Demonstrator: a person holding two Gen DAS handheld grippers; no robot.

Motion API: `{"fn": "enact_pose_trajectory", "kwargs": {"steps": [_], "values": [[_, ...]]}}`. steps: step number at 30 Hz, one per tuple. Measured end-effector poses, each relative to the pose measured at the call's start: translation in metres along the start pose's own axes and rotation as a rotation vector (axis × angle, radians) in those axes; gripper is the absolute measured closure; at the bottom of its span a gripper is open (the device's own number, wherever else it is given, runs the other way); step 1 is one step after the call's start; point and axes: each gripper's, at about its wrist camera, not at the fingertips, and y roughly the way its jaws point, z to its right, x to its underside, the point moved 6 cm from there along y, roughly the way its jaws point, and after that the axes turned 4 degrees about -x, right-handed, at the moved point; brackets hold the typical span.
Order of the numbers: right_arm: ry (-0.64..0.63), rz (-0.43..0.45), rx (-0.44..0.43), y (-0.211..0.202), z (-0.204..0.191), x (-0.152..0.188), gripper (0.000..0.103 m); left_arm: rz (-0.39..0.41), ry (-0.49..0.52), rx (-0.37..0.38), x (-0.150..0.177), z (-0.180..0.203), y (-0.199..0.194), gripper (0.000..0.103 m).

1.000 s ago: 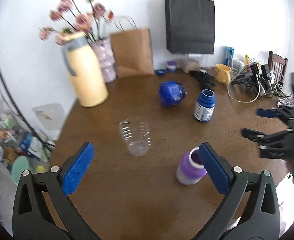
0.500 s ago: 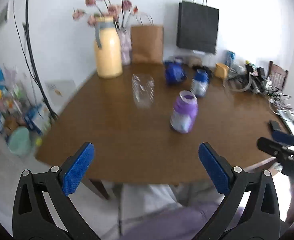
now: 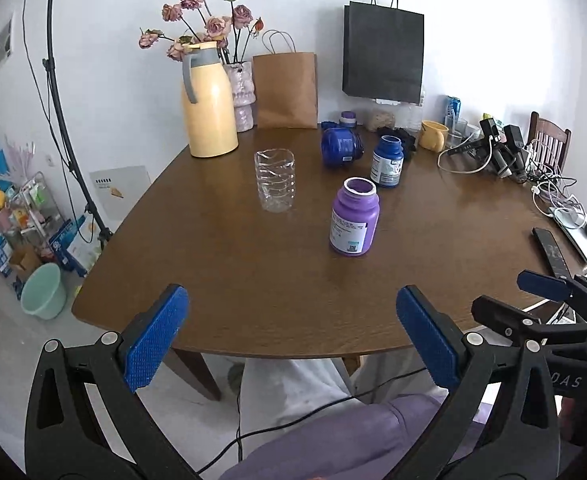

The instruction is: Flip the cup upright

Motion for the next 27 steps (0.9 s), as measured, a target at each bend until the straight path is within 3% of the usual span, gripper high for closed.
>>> {"fn": "enact_pose_trajectory", "kwargs": {"steps": [27], "values": [[0.004, 0.008, -0.028, 0.0014, 0.0063, -0.0002, 0.02, 0.005, 0.015, 0.003, 0.0006, 0.0042, -0.001, 0.0]]}}
